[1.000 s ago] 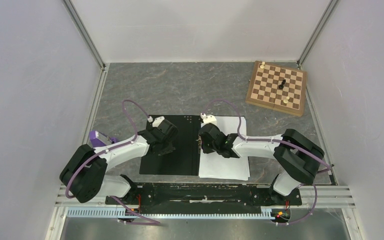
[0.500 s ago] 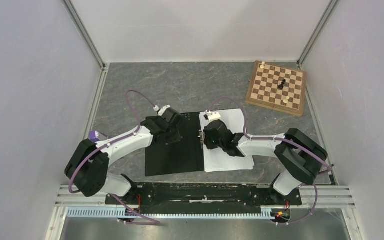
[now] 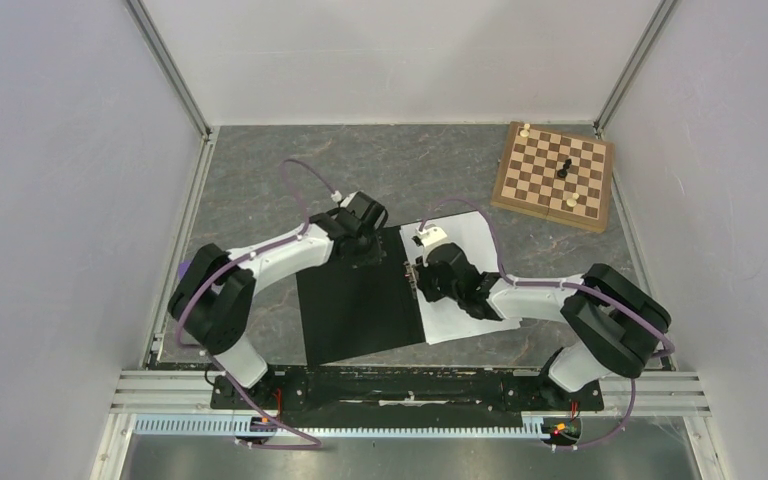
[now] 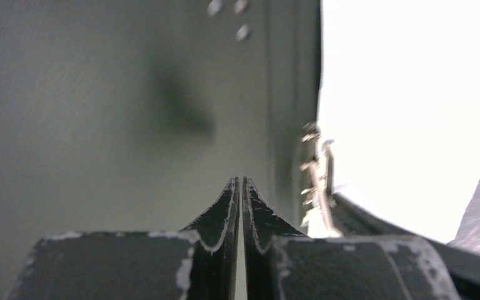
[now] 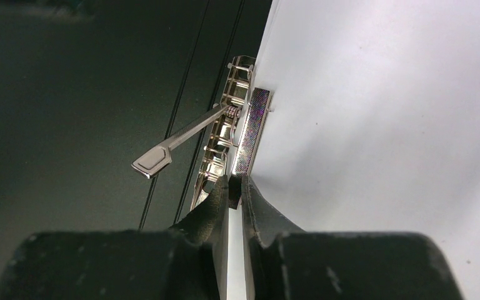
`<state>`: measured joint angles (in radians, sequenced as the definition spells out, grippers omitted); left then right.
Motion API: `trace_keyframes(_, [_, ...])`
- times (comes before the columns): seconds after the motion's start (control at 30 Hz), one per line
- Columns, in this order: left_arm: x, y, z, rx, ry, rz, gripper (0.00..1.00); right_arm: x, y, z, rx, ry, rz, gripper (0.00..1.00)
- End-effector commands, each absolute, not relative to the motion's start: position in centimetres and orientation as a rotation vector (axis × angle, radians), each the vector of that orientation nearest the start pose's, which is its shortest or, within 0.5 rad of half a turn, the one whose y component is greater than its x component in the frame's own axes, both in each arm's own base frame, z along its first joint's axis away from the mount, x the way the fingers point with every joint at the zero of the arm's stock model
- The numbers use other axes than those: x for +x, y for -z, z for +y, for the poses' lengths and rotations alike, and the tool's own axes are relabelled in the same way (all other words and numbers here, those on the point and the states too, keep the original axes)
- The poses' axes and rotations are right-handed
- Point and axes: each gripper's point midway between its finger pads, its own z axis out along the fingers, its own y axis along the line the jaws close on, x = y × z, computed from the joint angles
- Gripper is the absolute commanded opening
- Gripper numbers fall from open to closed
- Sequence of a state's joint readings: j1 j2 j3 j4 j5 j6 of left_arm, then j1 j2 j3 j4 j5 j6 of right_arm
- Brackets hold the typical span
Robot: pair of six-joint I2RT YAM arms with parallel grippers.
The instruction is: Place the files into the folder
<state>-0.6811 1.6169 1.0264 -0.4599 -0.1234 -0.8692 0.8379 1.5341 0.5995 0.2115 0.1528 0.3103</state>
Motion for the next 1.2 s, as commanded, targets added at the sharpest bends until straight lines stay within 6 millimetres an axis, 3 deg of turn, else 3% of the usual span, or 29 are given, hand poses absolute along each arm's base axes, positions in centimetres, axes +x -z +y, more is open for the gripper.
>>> trace_keyframes(0.0, [32.6,-8.7,-27.4,-0.229,0.509,2.564,0.12,22.6,1.2,23.2,-0.677,-0.349,2.360,0.00])
trace_keyframes(0.2, [35.0,-9.1,-31.4,-0.153,0.707,2.564,0.13,21.4,1.6,22.8,-0.720,-0.385,2.359,0.00])
trace_keyframes(0.47, [35.9,-6.1,-33.9,-0.191,0.867,2.583,0.09,21.4,1.3,23.3,-0.701,-0.410,2.361,0.00])
trace_keyframes(0.6, [35.5,-4.0,-33.5,-0.222,0.830,2.631,0.06,22.1,0.4,23.8,-0.690,-0.408,2.354,0.00])
trace_keyframes(0.83, [34.0,0.1,-30.7,-0.325,0.635,2.761,0.02,23.5,-2.4,25.6,-0.665,-0.437,2.316,0.10])
trace_keyframes(1.17, [33.6,1.2,-29.5,-0.345,0.564,2.785,0.02,24.8,-8.0,27.1,-0.648,-0.396,2.237,0.23])
